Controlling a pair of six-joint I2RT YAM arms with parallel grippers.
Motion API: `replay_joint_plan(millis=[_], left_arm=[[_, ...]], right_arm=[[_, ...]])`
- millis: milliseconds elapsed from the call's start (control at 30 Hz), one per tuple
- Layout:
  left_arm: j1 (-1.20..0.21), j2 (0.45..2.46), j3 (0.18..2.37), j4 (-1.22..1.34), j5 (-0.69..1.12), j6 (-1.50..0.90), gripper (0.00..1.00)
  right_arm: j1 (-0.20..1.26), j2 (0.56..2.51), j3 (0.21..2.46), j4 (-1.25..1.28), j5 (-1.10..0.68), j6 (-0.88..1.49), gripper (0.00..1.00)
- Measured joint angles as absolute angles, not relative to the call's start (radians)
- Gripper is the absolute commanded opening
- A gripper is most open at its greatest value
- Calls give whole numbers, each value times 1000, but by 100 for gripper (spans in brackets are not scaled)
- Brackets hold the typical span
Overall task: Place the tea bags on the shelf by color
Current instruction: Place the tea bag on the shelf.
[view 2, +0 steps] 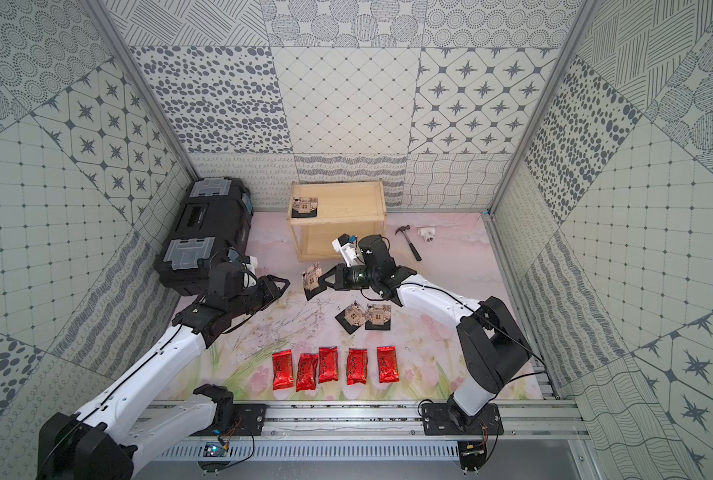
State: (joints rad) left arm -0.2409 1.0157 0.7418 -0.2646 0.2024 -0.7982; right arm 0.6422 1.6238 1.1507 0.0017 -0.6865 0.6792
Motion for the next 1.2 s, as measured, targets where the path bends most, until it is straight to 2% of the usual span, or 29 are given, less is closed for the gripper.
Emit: replay_joint_plan(millis=[200, 600, 933, 1200], left_arm=[[-249, 1063, 783, -285, 205, -788, 46], [-298, 1217, 803, -274, 195, -772, 46], [-306, 1296, 796, -245, 198, -770, 45], [-307, 1320, 795, -234, 199, -763, 46]], right_arm=[[572, 1673, 1396, -74, -688, 649, 0], [467, 2003, 1874, -155, -609, 593, 0], [447, 2179, 2120, -251, -593, 585, 0], [453, 2217, 2169, -290, -618, 619, 0]])
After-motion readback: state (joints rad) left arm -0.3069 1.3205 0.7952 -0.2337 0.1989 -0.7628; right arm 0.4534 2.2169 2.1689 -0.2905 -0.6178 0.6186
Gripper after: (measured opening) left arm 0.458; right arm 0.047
